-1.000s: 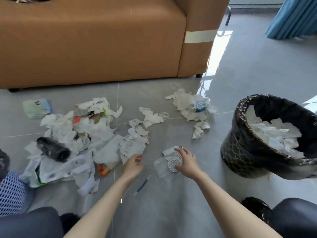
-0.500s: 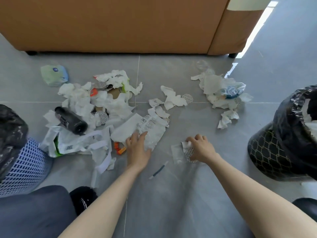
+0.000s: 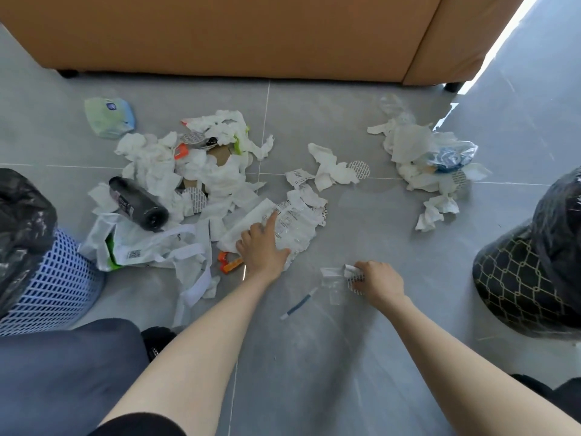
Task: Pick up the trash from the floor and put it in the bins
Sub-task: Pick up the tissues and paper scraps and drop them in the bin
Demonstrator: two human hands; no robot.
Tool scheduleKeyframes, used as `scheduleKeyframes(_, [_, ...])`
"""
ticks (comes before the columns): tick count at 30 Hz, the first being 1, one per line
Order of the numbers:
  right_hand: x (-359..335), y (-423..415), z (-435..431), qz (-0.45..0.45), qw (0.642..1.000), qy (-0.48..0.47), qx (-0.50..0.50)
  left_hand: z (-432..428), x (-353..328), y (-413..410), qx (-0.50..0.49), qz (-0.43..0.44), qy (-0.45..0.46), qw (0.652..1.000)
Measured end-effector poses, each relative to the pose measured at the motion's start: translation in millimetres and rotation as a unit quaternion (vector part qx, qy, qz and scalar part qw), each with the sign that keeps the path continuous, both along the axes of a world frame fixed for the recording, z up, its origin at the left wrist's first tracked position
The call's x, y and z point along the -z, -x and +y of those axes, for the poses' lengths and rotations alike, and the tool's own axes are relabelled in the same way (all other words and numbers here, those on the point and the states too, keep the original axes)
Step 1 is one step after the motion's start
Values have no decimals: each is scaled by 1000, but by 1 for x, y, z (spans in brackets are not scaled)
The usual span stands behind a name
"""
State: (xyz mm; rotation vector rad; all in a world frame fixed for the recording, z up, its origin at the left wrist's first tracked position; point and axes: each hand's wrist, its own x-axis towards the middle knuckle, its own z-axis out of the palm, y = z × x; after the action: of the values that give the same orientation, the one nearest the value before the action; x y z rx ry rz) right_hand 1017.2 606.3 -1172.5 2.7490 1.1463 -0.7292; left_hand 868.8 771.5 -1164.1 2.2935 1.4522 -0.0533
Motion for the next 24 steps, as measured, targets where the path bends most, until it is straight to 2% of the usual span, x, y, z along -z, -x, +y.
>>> scheduleKeyframes(6, [-9,6,-10,59,995,-36,77,-1,-7,-2,-15,-133,-4,991])
scheduleKeyframes(12, [-52,-6,-8,116,969,-138,170,-1,-55,-28,-40,-309,69,948])
scheduleKeyframes(14, [-78,-19,-9,122,952,-204,193,-7,-80,-42,-31,-363,75,928])
scheduleKeyframes(18, [-137,-43,-11,138,907,-330,223,-19,-128,-73,-7,-415,73,907])
scheduleKeyframes(24, [-228,-84,-57,79,853,-448,256,-60,-209,-130,34,-514,123,848])
